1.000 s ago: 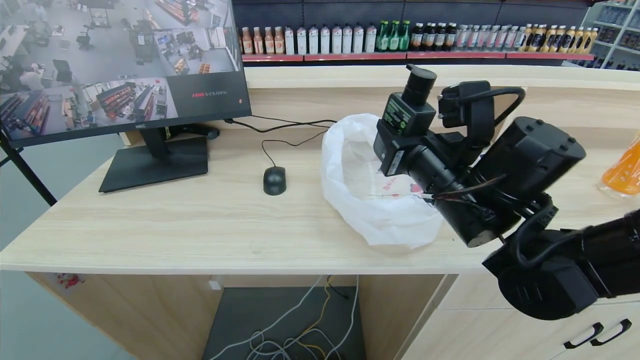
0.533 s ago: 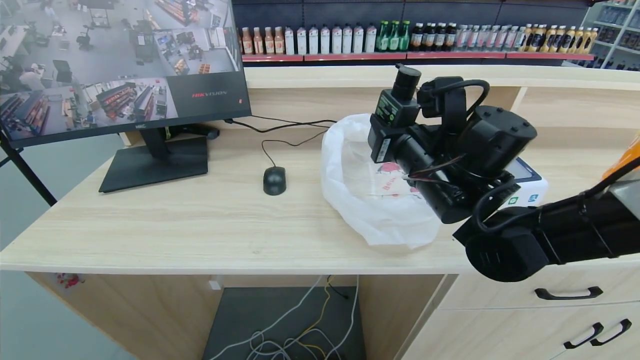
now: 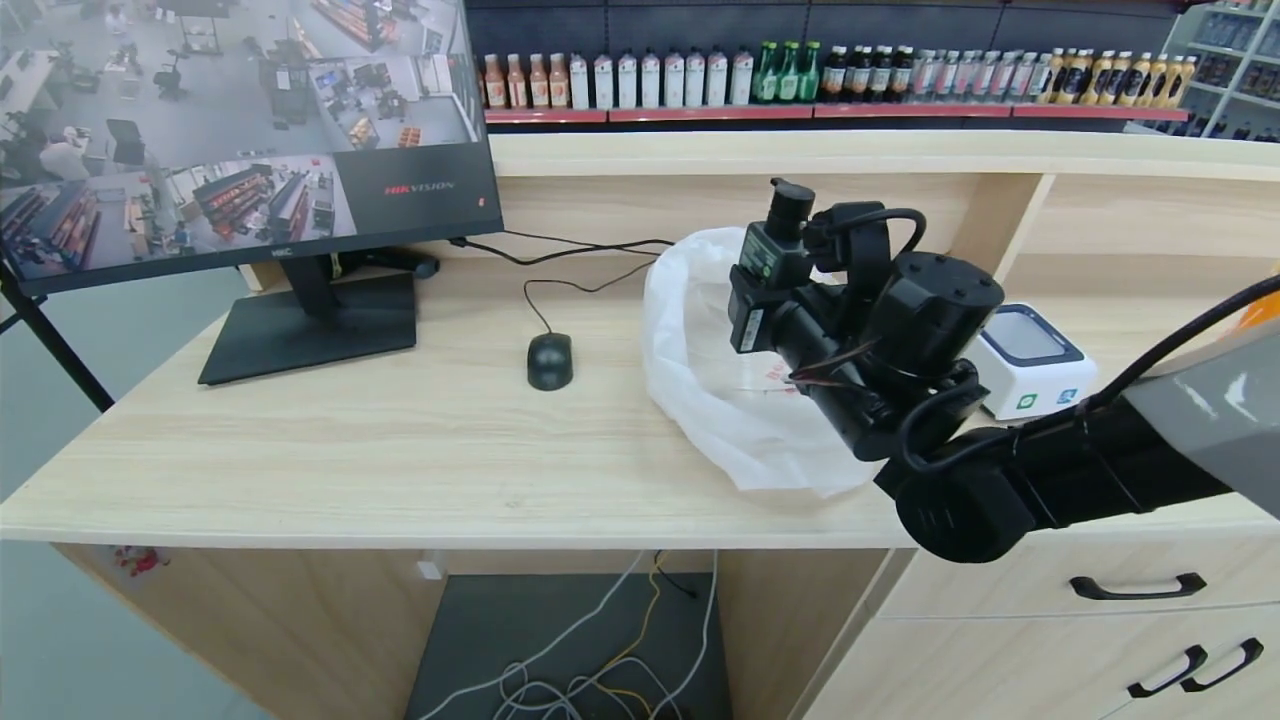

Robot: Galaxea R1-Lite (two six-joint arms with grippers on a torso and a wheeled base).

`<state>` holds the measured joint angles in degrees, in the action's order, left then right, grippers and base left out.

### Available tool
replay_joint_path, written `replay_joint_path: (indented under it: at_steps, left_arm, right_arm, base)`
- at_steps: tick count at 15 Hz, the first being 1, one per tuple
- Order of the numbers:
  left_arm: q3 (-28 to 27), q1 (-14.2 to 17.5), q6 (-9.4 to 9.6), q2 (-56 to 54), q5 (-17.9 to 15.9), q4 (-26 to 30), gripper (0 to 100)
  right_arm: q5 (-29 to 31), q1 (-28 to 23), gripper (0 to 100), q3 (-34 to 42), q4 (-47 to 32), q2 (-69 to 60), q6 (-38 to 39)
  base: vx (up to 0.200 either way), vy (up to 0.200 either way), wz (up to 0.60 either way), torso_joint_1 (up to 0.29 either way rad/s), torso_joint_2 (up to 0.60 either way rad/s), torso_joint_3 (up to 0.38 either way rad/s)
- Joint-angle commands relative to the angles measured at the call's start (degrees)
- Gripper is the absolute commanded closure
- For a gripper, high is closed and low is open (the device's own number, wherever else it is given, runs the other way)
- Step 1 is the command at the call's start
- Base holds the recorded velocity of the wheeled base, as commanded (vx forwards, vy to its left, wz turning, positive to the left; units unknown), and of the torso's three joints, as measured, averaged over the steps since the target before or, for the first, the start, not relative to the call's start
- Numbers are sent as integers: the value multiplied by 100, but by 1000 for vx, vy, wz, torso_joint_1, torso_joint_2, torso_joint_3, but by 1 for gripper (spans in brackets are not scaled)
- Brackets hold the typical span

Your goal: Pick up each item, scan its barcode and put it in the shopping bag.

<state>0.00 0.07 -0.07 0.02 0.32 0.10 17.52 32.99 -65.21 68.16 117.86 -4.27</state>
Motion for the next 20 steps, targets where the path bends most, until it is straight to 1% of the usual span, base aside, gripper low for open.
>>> replay_joint_path:
  at_steps: [1,9,12,20]
  left_arm:
    - [0,1,-1,-2,3,-1,0]
    - [0,1,-10,-2,3,-1,0]
    - [0,1,-10,-2,3,-1,0]
    - [0,1,-10,-2,3,-1,0]
  right_arm:
    - [6,-3,100,-10,13,150,-4]
    - [-3,-135,100,-185,13,580,5]
    - [-12,-231,100,-194,40,703,22]
    - [-12,-284,100,-194,66,897,58]
  base:
    - [0,0,0,0,0,0]
    - [0,0,0,0,0,0]
    - [0,0,0,0,0,0]
    - [0,0,0,0,0,0]
